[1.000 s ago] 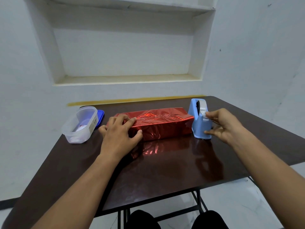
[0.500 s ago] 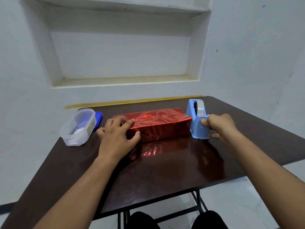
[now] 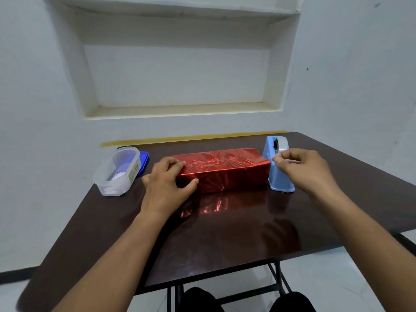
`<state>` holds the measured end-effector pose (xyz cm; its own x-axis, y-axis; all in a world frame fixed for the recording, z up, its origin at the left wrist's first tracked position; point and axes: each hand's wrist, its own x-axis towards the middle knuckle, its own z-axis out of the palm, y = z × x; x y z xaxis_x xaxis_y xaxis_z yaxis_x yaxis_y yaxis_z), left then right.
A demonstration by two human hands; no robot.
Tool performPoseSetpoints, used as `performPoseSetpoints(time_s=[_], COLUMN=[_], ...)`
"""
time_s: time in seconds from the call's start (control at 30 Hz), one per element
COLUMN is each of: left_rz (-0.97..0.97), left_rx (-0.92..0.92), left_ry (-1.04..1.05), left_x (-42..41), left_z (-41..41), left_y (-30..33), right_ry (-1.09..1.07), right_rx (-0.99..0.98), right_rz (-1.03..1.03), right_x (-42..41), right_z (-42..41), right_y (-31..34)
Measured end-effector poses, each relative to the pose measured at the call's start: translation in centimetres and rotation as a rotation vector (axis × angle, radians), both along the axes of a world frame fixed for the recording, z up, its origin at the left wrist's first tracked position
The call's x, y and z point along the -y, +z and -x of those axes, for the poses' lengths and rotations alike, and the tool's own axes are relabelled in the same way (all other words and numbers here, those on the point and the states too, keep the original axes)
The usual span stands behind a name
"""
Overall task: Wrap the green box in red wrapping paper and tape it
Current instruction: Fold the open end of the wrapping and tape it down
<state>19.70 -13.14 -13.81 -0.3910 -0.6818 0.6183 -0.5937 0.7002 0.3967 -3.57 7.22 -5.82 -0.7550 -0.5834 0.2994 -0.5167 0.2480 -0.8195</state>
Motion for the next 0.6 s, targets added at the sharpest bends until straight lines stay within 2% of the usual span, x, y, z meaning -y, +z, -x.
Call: performPoseSetpoints(time_s=[0.1, 0.2, 0.37, 0.47, 0.53, 0.6], left_rz=[-0.064, -0.039, -0.087, -0.297, -0.434, -0.483], left_rx=[-0.023, -0.052, -0.396, -0.562, -0.519, -0.451], left_ry=[-0.006, 0.012, -0.042, -0.189, -0.250, -0.269], left_x=[0.1, -0.1, -0.9, -0.4, 0.3, 1.0], left_z=[-0.4, -0.9, -1.2, -1.3, -1.2, -1.1], left_y=[0.0, 0.2, 2.1, 4.1, 5.1, 5.2], right_ry=[0.195, 0.399, 0.631, 0.689, 0.711, 0.728], right_rx=[0.003, 0.032, -0.120, -0.286, -0.361, -0.415], right_rz=[0.051, 0.011, -0.170, -0.289, -0.342, -0.383], right_x=[1.7, 4.3, 9.6, 12.8, 14.5, 15.6], right_z=[-1.3, -3.0, -5.1, -5.8, -6.1, -6.3], right_y=[0.6, 1.7, 4.1, 4.7, 4.9, 4.9])
